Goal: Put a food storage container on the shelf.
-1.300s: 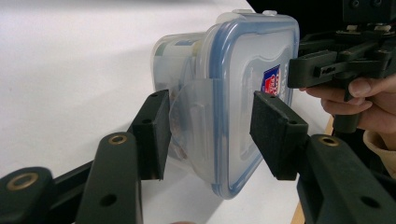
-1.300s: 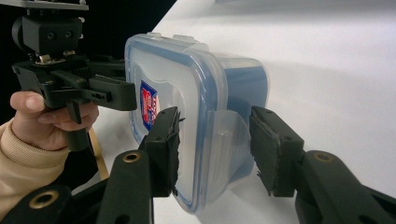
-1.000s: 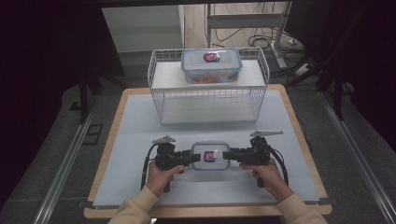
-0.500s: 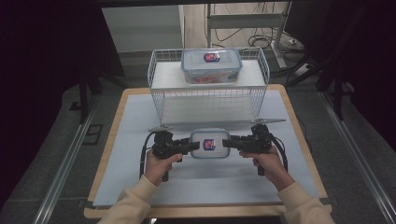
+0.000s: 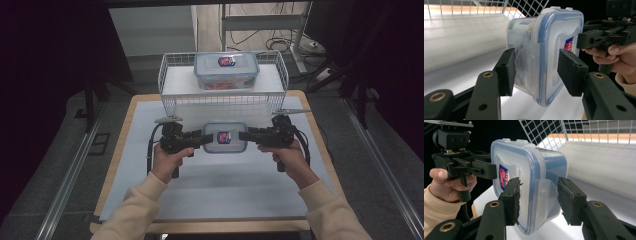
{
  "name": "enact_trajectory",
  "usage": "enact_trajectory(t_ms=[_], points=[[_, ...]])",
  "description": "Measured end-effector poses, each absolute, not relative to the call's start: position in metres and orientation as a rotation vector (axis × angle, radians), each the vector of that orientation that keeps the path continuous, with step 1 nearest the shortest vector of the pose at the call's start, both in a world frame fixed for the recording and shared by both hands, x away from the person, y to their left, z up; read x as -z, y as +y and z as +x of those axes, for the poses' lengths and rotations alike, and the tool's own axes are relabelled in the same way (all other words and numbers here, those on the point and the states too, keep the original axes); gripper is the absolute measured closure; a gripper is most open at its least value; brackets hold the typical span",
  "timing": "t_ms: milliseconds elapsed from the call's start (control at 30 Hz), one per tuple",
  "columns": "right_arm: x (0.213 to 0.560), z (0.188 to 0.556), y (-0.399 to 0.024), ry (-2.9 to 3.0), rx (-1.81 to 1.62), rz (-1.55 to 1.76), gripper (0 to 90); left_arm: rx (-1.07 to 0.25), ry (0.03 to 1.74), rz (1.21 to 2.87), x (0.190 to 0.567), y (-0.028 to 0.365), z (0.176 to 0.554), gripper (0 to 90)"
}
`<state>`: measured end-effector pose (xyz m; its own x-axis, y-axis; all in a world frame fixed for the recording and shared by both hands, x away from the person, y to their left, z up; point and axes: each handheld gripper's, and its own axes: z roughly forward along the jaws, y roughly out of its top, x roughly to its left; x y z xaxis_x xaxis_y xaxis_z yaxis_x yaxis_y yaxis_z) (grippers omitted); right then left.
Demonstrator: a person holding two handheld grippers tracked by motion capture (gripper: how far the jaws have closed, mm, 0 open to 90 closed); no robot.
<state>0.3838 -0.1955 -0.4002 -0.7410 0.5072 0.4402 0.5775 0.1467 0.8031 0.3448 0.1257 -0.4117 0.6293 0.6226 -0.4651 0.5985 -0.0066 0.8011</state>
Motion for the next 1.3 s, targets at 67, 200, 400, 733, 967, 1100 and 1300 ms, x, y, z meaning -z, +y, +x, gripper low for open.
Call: enact_trajectory(t_ms=[67, 200, 400, 733, 967, 1100, 1300], points=[[0.395, 0.386, -0.195, -2.334, 1.690, -1.098, 53.4, -0.036, 1.009, 1.674, 0.406, 0.126, 0.347, 50.3], [0.385, 0.391, -0.195, -2.337, 1.704, -1.091, 53.4, -0.048, 1.000, 1.670, 0.396, 0.126, 0.351, 50.3], [0.372, 0.396, -0.195, -2.335, 1.731, -1.079, 53.5, -0.065, 0.984, 1.668, 0.382, 0.127, 0.357, 50.4], [0.350, 0.408, -0.195, -2.341, 1.766, -1.057, 53.5, -0.097, 0.965, 1.667, 0.358, 0.127, 0.368, 50.4], [0.331, 0.417, -0.194, -2.353, 1.779, -1.043, 53.4, -0.111, 0.955, 1.661, 0.342, 0.127, 0.376, 50.4], [0.322, 0.423, -0.193, -2.356, 1.787, -1.039, 53.4, -0.118, 0.948, 1.653, 0.332, 0.128, 0.382, 50.4], [0.310, 0.431, -0.193, -2.363, 1.797, -1.030, 53.4, -0.129, 0.940, 1.650, 0.321, 0.129, 0.391, 50.4]])
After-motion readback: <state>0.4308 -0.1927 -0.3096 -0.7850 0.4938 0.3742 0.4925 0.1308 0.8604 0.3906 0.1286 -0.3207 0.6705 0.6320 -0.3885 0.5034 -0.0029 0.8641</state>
